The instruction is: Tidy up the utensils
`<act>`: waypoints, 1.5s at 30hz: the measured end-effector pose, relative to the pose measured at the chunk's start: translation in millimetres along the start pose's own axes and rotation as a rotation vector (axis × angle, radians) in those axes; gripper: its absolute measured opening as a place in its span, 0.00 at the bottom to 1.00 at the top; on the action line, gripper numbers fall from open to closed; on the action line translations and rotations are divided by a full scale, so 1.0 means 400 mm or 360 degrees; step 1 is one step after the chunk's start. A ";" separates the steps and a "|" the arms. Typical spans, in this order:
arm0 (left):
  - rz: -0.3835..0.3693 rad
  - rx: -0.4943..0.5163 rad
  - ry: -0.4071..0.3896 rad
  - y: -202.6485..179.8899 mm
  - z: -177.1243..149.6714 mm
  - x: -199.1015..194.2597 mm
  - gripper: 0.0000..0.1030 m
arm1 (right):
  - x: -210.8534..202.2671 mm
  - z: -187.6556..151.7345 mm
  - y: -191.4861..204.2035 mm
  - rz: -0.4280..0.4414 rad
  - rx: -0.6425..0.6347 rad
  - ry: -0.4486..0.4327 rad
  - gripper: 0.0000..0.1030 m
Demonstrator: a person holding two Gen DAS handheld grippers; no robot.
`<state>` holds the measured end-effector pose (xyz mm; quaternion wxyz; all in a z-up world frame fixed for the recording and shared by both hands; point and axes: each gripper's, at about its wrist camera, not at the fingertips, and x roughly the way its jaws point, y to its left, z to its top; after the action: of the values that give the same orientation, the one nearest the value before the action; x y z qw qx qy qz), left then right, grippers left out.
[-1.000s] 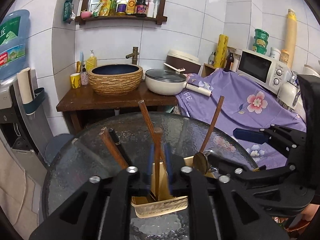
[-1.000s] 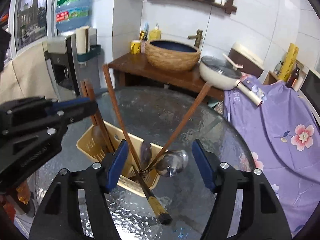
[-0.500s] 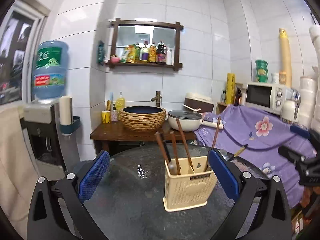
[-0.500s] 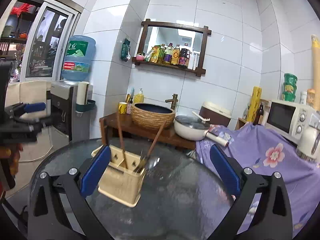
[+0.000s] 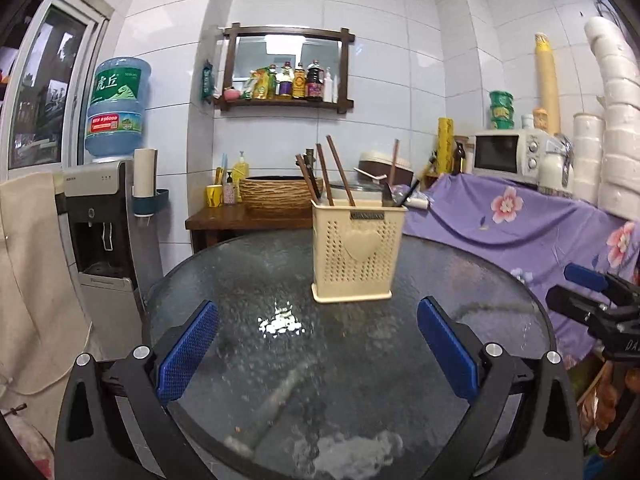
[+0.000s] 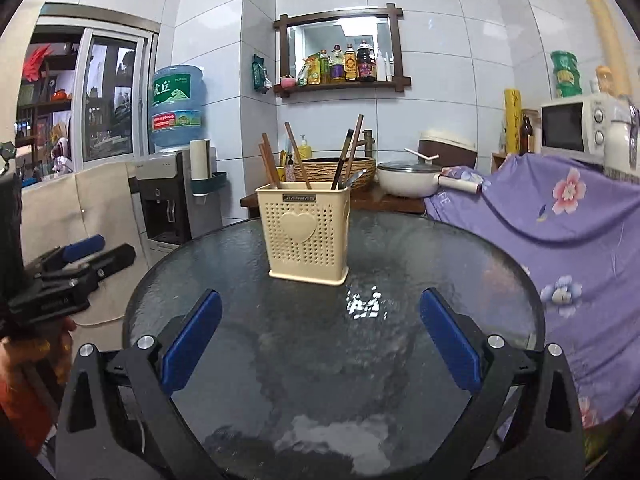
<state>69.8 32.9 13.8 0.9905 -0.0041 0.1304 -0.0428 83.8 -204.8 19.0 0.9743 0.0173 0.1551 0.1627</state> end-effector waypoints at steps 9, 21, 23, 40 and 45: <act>-0.0017 -0.0057 0.0017 -0.012 -0.024 -0.049 0.94 | -0.054 -0.049 -0.011 -0.0001 0.0051 0.0076 0.95; -0.0012 -0.0086 0.0044 -0.012 -0.025 -0.044 0.94 | -0.067 -0.045 -0.012 0.0009 0.0060 0.0052 0.95; -0.0008 -0.0079 0.0040 -0.015 -0.026 -0.046 0.94 | -0.069 -0.046 -0.008 0.0005 0.0046 0.0047 0.95; -0.0020 -0.0077 0.0021 -0.036 -0.028 -0.056 0.94 | -0.074 -0.054 0.013 -0.0026 -0.0002 0.0039 0.95; -0.0021 -0.0074 0.0025 -0.034 -0.027 -0.052 0.94 | -0.075 -0.059 0.010 -0.0024 0.0017 0.0041 0.95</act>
<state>45.9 21.1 8.8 0.9888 -0.0278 0.1391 -0.0463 48.3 -211.3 6.0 0.9733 0.0193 0.1686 0.1547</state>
